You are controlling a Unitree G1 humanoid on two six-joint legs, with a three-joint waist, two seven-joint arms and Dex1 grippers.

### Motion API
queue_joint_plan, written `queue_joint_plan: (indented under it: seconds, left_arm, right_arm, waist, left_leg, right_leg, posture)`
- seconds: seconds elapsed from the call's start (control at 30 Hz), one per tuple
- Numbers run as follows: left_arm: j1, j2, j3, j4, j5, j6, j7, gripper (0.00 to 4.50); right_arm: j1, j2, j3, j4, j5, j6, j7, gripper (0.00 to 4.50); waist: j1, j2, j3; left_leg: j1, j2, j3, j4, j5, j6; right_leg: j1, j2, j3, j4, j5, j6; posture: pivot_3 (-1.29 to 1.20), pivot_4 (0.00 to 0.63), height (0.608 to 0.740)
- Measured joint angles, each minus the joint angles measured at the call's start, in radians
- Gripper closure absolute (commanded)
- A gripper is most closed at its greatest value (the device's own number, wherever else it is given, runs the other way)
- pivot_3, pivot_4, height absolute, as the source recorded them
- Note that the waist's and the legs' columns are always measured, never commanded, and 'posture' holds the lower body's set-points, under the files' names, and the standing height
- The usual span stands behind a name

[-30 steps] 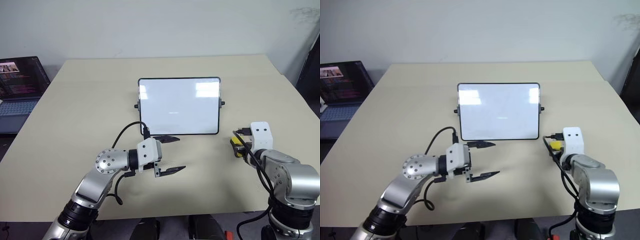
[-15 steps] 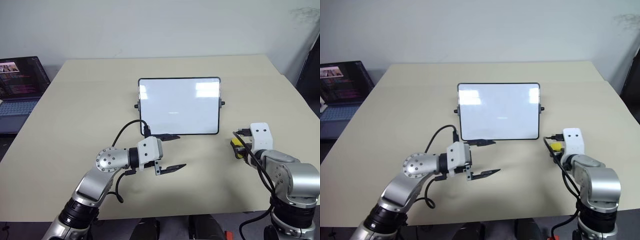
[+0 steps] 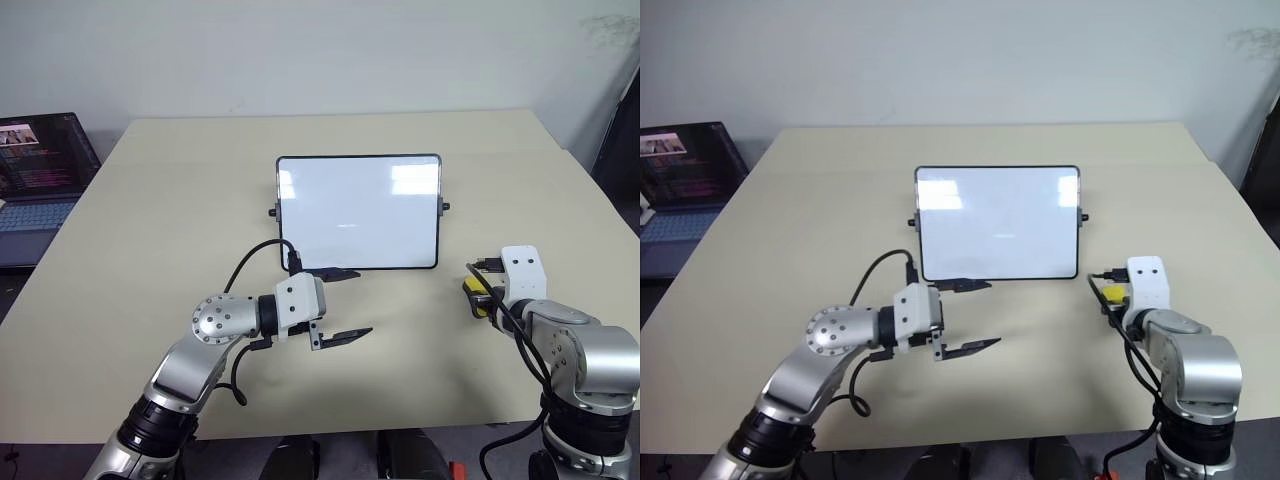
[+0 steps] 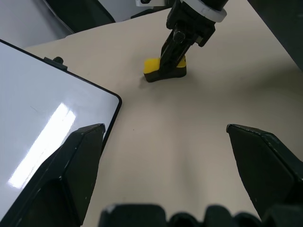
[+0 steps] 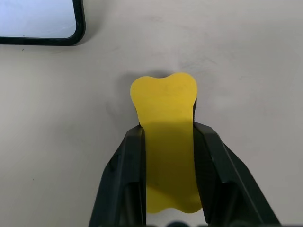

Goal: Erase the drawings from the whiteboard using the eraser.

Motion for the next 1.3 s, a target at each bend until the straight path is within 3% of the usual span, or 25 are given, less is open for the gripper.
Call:
queue_joint_plan:
  seconds: [0.23, 0.77, 1.07, 1.3]
  left_arm:
    - [-0.001, 0.0, 0.0, 0.0, 0.0, 0.001, 0.0, 0.0]
    - [-0.008, -0.01, 0.024, -0.024, -0.032, 0.059, 0.034, 0.0]
    - [0.002, -0.042, 0.148, -0.091, 0.002, 0.219, 0.279, 0.0]
    - [0.117, -0.154, 0.205, -0.14, 0.052, 0.341, 0.516, 0.0]
  right_arm:
    - [0.0, -0.01, 0.0, 0.002, 0.017, 0.0, -0.002, 0.05]
    - [-0.033, -0.013, -0.003, 0.007, 0.022, 0.0, -0.012, 0.05]
    - [-0.118, 0.015, -0.04, -0.035, 0.019, -0.016, -0.053, 0.05]
    - [-0.023, 0.014, -0.08, -0.056, 0.012, -0.25, -0.074, 0.05]
  waist:
    - [0.0, 0.0, 0.0]
    - [-0.001, 0.0, 0.0]
    - [0.0, 0.0, 0.0]
    - [0.002, 0.0, 0.0]
  left_leg:
    - [0.0, 0.0, 0.0, 0.0, 0.0, 0.0]
    - [0.0, 0.0, 0.0, 0.0, 0.0, 0.0]
    - [0.0, 0.0, 0.0, 0.001, 0.001, -0.002]
    - [0.0, 0.0, 0.0, 0.001, 0.001, -0.002]
  right_leg:
    - [0.0, 0.0, 0.0, 0.0, 0.0, 0.0]
    - [0.0, 0.0, 0.0, 0.001, 0.0, 0.0]
    - [0.0, 0.0, 0.0, 0.0, 0.0, 0.0]
    - [0.0, 0.0, 0.0, 0.001, -0.001, 0.001]
  posture:
    - [0.0, 0.15, 0.74]
    - [0.0, 0.15, 0.74]
    - [0.0, 0.15, 0.74]
    - [0.0, 0.15, 0.74]
